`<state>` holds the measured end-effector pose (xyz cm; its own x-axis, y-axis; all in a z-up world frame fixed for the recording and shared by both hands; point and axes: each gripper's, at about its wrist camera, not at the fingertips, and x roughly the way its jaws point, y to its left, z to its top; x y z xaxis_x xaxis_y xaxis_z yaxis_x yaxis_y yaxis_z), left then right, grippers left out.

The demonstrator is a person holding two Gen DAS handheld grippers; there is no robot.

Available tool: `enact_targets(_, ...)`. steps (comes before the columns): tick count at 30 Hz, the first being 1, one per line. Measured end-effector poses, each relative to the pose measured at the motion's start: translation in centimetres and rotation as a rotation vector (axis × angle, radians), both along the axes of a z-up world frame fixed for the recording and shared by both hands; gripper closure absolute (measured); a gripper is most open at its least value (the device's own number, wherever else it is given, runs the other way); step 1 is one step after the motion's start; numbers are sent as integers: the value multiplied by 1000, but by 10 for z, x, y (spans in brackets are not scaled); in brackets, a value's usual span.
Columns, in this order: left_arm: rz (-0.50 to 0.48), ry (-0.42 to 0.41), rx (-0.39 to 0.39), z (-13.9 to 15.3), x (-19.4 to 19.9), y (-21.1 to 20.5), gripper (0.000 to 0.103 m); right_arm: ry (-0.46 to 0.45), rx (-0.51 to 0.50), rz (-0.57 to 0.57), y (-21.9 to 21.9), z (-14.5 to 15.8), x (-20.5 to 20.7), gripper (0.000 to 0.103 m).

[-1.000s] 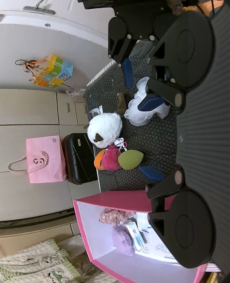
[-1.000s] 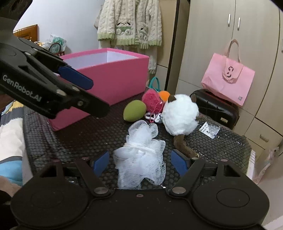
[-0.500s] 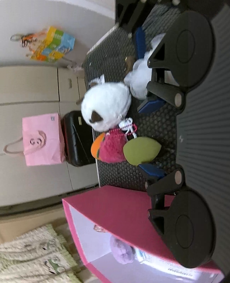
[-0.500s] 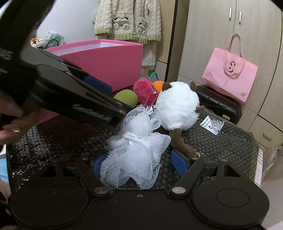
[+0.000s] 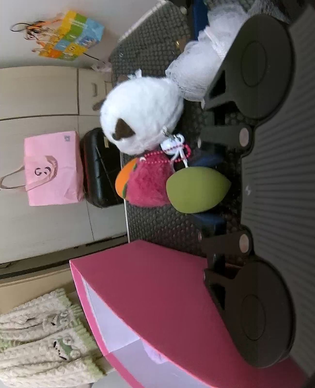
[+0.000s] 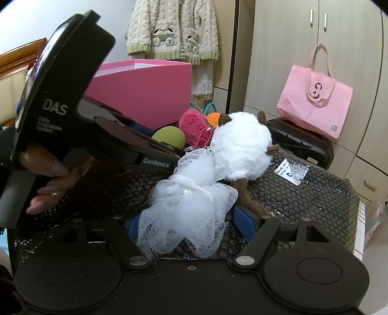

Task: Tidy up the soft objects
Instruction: 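Grasp the green egg sponge with the left tool while the right tool grasps the white mesh puff, then carry the sponge and mesh puff with both tools over the pink box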

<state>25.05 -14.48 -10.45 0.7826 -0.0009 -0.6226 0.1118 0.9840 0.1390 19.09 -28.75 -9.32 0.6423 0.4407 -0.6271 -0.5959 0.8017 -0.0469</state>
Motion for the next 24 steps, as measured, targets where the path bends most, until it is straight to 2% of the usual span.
enact_targets(4,8,-30,4,4,-8,1,66,-15,1,-8,-1,2,-1,51)
enact_targets(7,-1,-44,-13,11,-17,3,66,-15,-2,-27,-1,3,-2,57)
enact_targets(15,-45,-21,-89,22,-43,5,66,-1,-5,-51,2,8,-18,58)
enact_targets(24,-99,40,-102,26,-74,4,66,7,-41,-101,5,14,-50,58)
